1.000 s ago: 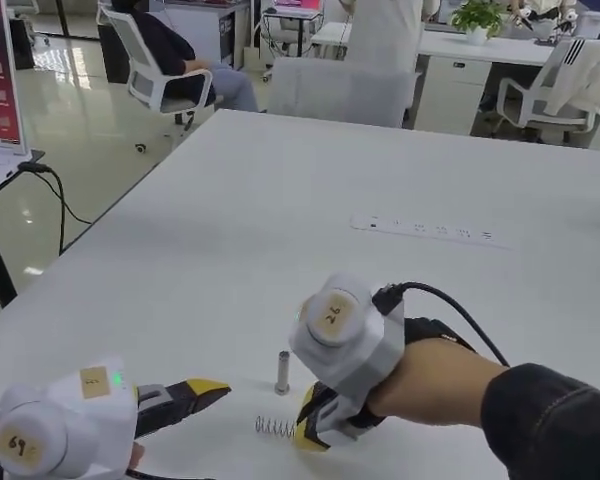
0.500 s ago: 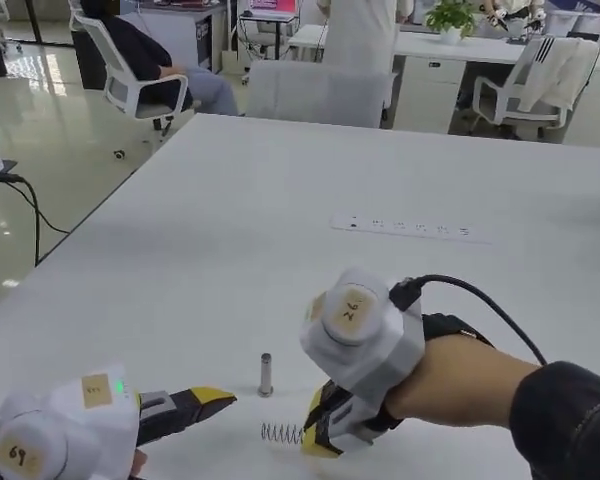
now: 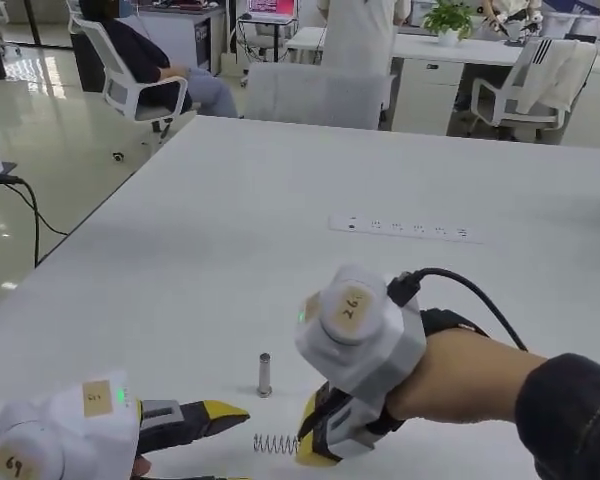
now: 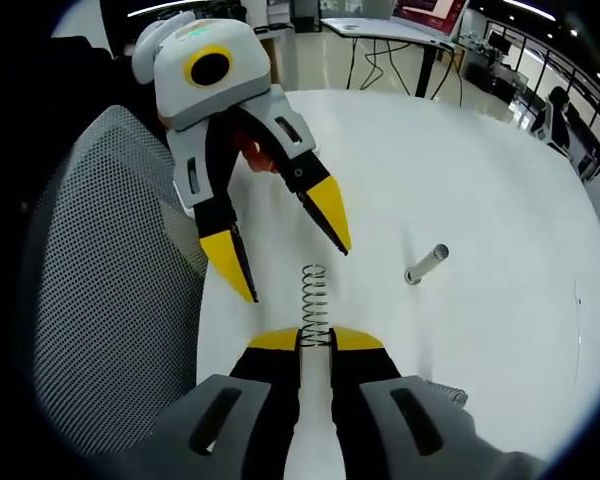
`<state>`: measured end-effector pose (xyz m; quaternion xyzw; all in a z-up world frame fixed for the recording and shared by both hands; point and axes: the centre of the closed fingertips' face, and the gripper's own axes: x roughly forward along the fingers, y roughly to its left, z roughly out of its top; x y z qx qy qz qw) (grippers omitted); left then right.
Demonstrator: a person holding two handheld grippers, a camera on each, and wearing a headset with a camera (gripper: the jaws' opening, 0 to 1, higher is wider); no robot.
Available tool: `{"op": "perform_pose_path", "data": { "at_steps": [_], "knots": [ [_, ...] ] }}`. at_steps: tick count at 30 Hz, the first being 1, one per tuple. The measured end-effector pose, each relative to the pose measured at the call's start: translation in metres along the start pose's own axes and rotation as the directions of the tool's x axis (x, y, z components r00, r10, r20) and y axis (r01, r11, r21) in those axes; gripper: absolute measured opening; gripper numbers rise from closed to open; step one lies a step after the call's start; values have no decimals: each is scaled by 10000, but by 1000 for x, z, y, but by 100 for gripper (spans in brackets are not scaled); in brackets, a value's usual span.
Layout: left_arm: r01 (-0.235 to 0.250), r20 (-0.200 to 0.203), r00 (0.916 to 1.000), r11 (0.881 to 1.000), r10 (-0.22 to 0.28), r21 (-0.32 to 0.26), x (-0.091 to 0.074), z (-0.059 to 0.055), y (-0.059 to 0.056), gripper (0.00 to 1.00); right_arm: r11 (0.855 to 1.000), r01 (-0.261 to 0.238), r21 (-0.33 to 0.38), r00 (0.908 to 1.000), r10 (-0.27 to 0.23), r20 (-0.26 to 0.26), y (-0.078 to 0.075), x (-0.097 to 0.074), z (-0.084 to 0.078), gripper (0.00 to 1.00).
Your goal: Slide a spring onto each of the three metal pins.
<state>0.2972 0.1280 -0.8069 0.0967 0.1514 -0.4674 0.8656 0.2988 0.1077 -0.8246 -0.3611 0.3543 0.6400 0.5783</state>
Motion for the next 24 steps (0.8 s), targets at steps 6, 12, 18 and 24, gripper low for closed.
{"op": "perform_pose_path", "data": {
  "at_steps": [6, 12, 18, 24],
  "knots": [
    [115, 69, 9999, 9999, -115, 115, 0, 1, -2, 24, 9995, -191, -258, 9998, 190, -16, 5, -1, 3, 8],
    [278, 42, 9996, 9994, -279, 229, 1, 1, -6, 17, 9981, -374, -485, 9993, 374, 6, 11, -3, 6, 8],
    [391, 58, 9992, 9987, -393, 333, 2, 2, -8, 9, 9973, -436, -589, 9990, 433, -70, 11, -4, 5, 8],
    [390, 50, 9992, 9983, -392, 422, 2, 2, -7, 5, 9965, -479, -691, 9988, 475, -73, 12, -5, 5, 8]
  ]
}}
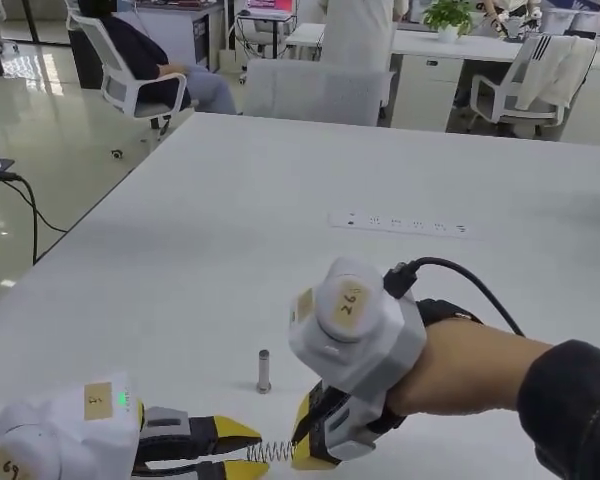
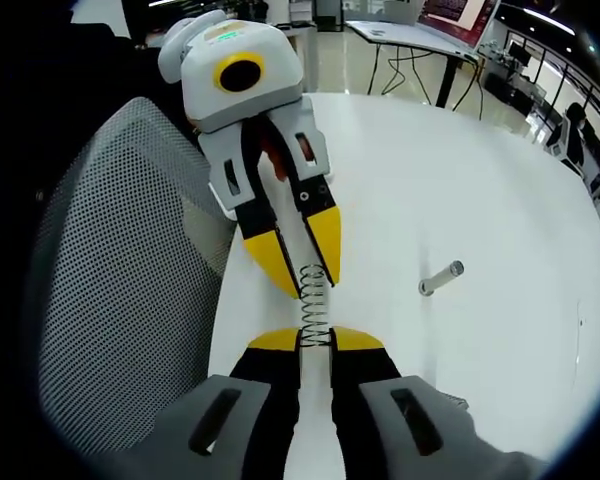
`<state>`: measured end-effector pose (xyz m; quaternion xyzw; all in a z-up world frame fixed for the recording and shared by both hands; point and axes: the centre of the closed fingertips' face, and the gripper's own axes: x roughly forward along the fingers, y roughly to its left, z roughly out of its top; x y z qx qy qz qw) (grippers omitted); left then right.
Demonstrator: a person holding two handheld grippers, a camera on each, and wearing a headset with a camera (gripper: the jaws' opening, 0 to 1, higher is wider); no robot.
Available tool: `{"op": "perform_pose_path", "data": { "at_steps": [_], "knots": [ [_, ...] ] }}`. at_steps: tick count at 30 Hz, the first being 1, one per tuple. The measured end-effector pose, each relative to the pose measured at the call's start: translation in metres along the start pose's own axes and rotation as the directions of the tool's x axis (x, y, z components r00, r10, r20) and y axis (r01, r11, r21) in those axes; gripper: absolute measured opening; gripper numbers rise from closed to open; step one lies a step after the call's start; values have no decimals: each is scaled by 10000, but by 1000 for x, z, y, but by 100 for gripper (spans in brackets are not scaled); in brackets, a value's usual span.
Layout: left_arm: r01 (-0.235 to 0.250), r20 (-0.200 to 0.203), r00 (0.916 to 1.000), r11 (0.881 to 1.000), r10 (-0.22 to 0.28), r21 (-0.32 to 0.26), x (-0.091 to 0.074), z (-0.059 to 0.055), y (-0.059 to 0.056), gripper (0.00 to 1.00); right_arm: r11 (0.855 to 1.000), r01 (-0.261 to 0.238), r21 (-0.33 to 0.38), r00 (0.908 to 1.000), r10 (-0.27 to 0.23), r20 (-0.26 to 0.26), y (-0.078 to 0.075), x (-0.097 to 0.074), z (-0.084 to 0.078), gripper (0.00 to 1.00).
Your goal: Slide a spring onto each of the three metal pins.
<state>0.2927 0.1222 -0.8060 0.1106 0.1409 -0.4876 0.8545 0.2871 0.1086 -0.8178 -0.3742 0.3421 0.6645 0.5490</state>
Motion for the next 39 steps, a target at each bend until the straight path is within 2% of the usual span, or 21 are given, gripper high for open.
{"op": "perform_pose_path", "data": {
  "at_steps": [9, 14, 25, 33, 39],
  "knots": [
    [45, 11, 10000, 10000, -45, 48, 0, 0, 0, 5, 10000, -35, 53, 10000, 34, 76, 0, 0, 1, 8],
    [254, -54, 9997, 9997, -254, 62, 0, -1, -3, 3, 10000, 85, 38, 9999, -85, 78, -3, 1, -1, 9],
    [235, -13, 9997, 9997, -235, 87, -1, 0, -2, 2, 10000, 4, 70, 9999, -5, 116, -3, 0, 0, 10],
    [320, 81, 9995, 9994, -321, 135, 0, 4, -4, 2, 9999, -47, 126, 10000, 47, 48, -3, 2, -5, 14],
    [357, 273, 9990, 9992, -363, 194, -1, 11, -5, 2, 9998, -131, 178, 9999, 132, -24, -1, 5, -10, 14]
  ]
}}
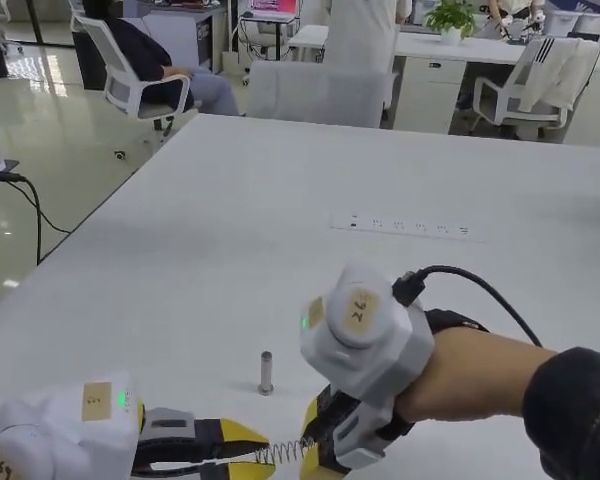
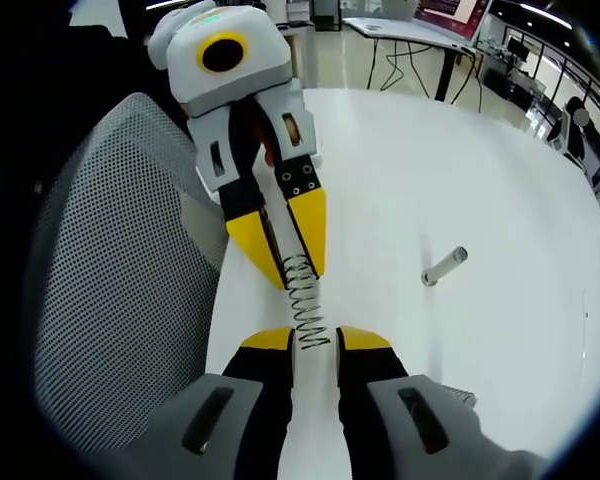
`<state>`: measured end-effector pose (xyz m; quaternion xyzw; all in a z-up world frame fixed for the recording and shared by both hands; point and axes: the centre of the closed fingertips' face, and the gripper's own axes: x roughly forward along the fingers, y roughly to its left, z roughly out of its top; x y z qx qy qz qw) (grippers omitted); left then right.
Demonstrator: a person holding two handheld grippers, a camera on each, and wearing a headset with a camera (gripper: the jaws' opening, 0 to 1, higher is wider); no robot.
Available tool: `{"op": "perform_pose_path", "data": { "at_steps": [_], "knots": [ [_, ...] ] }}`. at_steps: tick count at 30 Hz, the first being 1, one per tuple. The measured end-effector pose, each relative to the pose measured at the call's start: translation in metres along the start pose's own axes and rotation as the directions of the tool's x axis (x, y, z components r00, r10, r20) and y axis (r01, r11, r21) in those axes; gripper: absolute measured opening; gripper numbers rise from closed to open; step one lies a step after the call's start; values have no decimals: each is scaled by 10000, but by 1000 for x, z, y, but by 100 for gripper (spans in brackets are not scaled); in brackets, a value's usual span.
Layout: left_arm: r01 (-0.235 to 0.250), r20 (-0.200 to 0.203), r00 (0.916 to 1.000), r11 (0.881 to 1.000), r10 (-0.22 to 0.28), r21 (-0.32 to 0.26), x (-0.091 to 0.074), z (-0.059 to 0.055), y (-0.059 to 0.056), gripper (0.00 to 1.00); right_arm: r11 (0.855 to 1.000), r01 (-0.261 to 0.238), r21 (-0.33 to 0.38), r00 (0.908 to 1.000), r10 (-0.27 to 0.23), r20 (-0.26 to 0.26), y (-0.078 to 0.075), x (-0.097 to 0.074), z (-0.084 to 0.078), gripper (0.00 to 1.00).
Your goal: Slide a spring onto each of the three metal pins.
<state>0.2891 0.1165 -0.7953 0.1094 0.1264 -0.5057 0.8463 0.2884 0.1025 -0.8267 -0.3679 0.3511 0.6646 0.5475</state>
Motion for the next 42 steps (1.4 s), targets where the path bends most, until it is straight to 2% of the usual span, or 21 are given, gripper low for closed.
{"op": "perform_pose_path", "data": {
  "at_steps": [5, 17, 30, 42],
  "knots": [
    [0, 253, 9997, 10000, 0, -22, 0, 8, -1, 2, 10000, -15, 12, 10000, 15, -15, 1, 1, -1, 13],
    [-69, 287, 9996, 10000, 71, -61, -1, 7, -1, 3, 10000, 70, -33, 10000, -70, 48, 1, -2, 1, 9],
    [-135, 152, 9998, 9999, 136, -31, -1, 4, 0, 3, 9997, 165, -173, 9981, -155, 593, 4, -15, 20, 9],
    [-137, 197, 9997, 9999, 139, -105, 0, 3, -1, 2, 9993, 219, -307, 9965, -193, 809, 5, -20, 33, 9]
  ]
}}
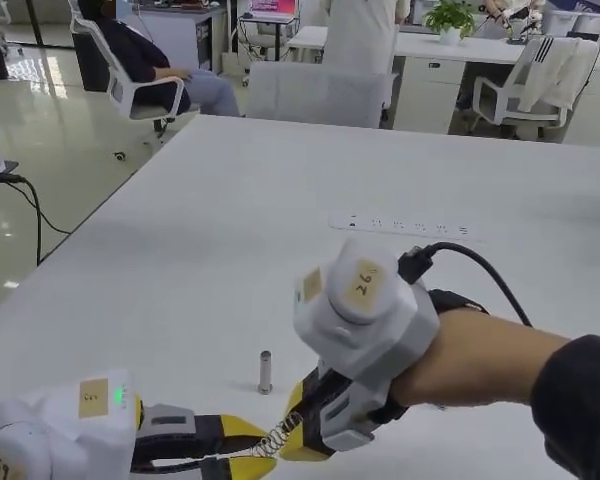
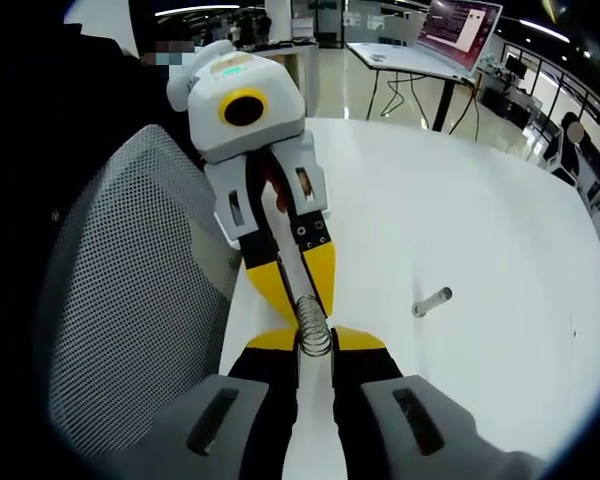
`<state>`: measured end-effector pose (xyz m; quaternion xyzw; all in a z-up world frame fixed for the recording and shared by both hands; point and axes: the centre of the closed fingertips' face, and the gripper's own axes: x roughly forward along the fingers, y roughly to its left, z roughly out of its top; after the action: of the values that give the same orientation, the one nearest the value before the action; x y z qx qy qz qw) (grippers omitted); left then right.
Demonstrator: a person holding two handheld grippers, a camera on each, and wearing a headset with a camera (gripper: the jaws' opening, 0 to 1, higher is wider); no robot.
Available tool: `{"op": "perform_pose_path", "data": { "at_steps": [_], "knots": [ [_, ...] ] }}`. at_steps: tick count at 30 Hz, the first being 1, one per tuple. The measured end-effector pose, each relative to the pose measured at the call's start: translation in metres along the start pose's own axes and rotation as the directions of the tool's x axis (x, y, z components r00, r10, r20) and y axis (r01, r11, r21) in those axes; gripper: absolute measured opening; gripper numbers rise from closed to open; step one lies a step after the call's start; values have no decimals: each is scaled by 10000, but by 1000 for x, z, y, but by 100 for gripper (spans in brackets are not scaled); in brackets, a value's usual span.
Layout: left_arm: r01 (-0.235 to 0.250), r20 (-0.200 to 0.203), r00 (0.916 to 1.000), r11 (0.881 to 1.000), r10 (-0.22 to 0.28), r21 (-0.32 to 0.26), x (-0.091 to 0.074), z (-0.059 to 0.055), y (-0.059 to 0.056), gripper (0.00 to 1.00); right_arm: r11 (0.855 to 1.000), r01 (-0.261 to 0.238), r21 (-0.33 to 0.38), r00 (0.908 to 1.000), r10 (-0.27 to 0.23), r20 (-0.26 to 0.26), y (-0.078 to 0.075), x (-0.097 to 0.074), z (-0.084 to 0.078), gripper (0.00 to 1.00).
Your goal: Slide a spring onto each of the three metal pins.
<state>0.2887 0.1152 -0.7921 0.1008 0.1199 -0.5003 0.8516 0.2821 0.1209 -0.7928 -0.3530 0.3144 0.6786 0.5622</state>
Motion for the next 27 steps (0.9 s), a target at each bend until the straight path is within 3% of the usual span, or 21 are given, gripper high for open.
{"op": "perform_pose_path", "data": {
  "at_steps": [27],
  "knots": [
    [41, 104, 9999, 9999, -39, -165, 4, -2, 0, 3, 9979, -66, -637, 9986, 33, -526, 3, 4, 15, 8]
  ]
}}
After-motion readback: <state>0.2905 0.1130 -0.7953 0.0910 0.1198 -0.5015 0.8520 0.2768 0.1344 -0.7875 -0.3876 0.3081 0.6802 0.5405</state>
